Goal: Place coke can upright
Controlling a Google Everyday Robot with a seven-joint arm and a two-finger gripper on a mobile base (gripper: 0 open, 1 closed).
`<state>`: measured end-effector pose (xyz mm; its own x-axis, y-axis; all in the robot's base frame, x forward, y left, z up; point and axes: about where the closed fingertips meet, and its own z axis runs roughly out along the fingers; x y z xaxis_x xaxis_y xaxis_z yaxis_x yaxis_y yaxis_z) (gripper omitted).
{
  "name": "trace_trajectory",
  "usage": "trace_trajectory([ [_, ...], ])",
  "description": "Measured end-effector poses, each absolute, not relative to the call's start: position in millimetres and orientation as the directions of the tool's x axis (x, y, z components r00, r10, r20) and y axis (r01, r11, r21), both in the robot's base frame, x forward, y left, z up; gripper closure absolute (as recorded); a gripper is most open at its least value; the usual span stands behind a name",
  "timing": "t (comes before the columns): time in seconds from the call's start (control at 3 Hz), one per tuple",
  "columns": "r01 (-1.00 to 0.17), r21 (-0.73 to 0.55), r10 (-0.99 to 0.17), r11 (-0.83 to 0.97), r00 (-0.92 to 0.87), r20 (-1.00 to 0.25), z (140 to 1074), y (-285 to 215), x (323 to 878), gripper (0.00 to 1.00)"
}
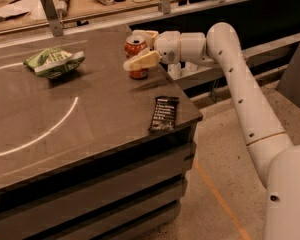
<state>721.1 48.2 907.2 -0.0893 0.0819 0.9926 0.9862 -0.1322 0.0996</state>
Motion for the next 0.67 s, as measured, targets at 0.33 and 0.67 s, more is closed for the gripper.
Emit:
trace_trajectory([
  [0.33,0.983,0.11,0.08,-0.149,-0.099,0.992,914,39,721,0.0],
  [0.67,0.954,0.188,0.16,-0.233,-0.154,0.975,938,-1,714,0.0],
])
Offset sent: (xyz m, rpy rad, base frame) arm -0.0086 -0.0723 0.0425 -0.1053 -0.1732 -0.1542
